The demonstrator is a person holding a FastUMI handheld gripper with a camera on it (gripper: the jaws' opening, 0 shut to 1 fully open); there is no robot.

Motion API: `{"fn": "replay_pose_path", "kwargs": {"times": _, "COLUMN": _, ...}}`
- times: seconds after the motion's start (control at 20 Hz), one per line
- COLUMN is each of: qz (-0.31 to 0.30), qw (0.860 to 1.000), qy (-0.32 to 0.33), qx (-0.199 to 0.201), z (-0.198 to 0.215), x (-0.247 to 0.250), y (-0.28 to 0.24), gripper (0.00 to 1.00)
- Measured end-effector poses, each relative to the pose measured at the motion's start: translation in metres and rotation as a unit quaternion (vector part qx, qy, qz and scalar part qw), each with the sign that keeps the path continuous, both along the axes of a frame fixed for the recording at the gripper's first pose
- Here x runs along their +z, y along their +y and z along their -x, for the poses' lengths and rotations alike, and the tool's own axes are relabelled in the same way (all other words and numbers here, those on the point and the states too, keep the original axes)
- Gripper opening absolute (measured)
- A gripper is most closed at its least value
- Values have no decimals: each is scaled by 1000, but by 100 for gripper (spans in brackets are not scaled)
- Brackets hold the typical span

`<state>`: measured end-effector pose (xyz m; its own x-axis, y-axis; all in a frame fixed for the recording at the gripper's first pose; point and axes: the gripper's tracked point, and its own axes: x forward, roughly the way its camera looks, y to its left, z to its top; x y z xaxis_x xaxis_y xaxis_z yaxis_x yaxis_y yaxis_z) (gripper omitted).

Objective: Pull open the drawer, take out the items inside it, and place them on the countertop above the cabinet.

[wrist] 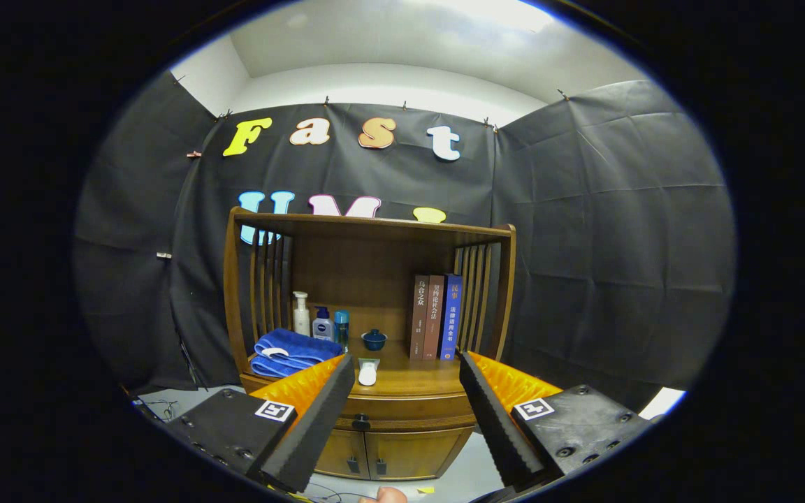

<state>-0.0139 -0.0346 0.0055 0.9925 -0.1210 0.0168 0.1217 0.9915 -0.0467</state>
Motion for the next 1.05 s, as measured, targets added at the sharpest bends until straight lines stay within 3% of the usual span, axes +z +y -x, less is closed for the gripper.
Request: {"fn": "replay_pose_path", "kwargs": {"times": 1.05, "qz": -2, "qw": 1000, "qy": 11, "qx": 5, "z": 0, "x": -10, "y": 4, "gripper": 98}}
